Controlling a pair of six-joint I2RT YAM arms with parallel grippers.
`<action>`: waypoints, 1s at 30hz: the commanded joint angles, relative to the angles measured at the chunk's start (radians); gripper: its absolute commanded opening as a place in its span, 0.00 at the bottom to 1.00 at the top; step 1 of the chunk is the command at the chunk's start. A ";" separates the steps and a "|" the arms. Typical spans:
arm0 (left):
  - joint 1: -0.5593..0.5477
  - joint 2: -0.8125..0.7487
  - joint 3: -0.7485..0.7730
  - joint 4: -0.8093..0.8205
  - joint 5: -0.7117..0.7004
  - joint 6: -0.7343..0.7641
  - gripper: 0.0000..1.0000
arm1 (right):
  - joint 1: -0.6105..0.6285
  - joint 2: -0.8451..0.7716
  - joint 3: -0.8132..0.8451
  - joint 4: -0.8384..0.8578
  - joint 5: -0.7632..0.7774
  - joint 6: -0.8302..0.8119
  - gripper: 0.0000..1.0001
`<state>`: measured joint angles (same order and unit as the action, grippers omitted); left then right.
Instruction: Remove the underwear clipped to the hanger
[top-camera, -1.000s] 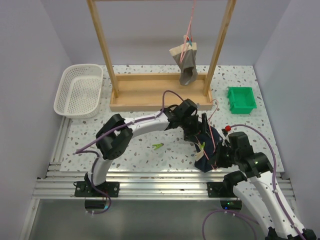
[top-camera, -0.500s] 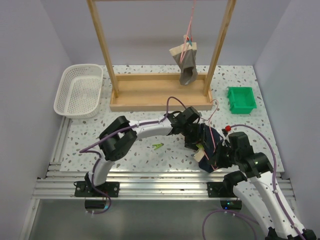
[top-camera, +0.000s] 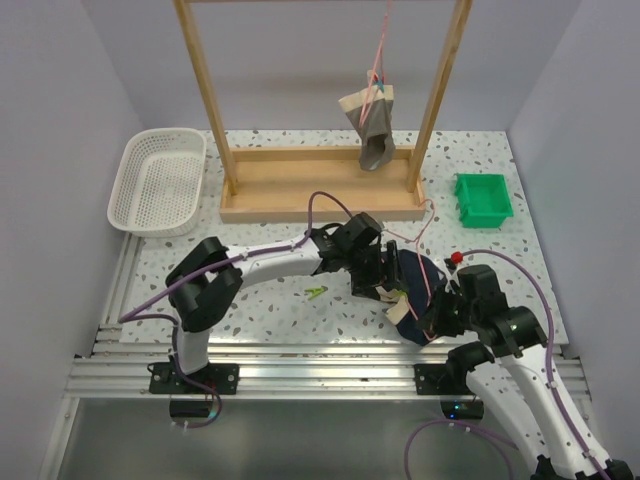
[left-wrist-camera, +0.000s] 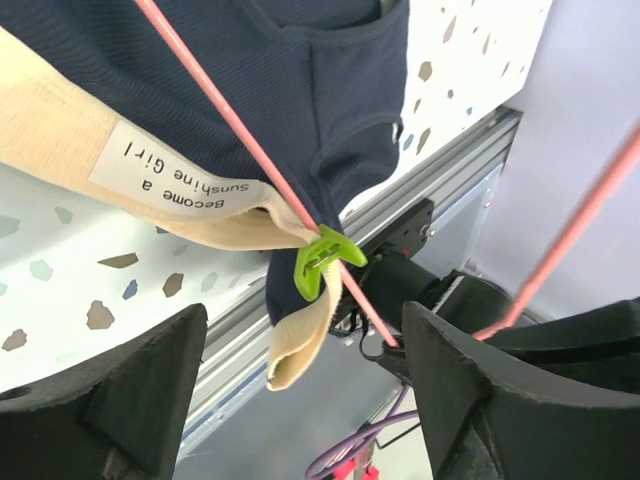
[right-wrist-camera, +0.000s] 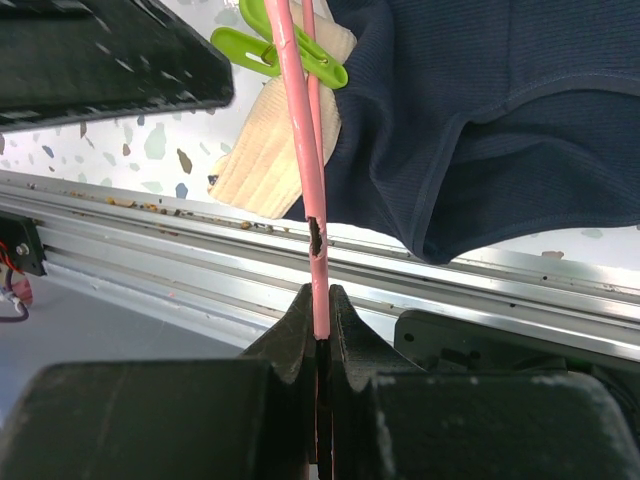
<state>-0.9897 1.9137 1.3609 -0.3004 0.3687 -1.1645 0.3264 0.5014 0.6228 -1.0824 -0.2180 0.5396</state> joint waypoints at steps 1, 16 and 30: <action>0.010 -0.045 -0.005 0.047 -0.034 -0.053 0.85 | -0.004 -0.009 0.029 0.010 0.029 0.007 0.00; 0.013 0.151 0.199 -0.057 0.119 -0.109 0.85 | -0.004 -0.020 0.029 0.009 0.040 0.011 0.00; 0.026 0.162 0.178 -0.002 0.188 -0.084 0.15 | -0.003 -0.021 0.029 0.009 0.046 0.016 0.00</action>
<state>-0.9688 2.0853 1.5261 -0.3237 0.5224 -1.2636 0.3260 0.4892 0.6228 -1.0832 -0.1921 0.5434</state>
